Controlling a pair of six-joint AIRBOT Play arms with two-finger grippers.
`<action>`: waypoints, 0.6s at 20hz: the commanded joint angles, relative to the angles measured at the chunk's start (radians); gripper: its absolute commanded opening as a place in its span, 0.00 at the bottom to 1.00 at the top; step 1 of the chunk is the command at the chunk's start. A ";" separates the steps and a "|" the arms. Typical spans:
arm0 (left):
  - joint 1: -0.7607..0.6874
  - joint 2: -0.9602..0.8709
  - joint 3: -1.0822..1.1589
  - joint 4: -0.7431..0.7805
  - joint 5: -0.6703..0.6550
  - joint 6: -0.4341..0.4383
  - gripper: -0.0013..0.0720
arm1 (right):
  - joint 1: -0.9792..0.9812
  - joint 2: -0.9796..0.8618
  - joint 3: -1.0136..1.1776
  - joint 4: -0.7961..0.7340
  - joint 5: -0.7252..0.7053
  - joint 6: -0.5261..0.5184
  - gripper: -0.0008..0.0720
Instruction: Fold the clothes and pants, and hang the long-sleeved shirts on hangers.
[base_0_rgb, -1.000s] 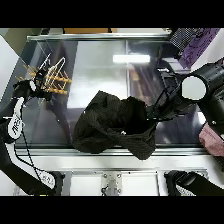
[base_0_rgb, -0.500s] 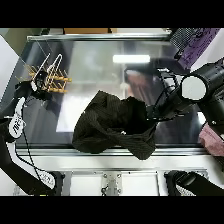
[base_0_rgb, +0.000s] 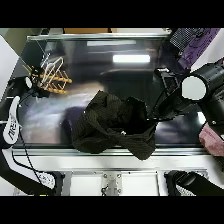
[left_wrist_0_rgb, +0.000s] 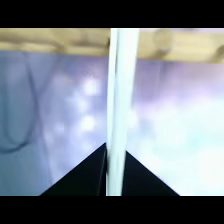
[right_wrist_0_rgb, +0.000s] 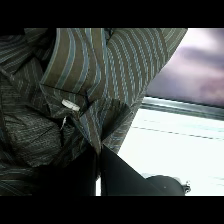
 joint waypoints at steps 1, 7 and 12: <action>-0.004 0.121 0.001 -0.001 -0.026 -0.008 0.04 | 0.000 -0.001 0.000 0.000 0.000 0.000 0.03; -0.088 0.317 0.001 -0.001 -0.135 -0.007 0.04 | 0.000 -0.001 0.000 0.000 0.000 0.000 0.03; -0.192 0.478 0.001 -0.003 -0.208 0.001 0.04 | 0.000 -0.001 0.000 0.000 0.000 0.000 0.03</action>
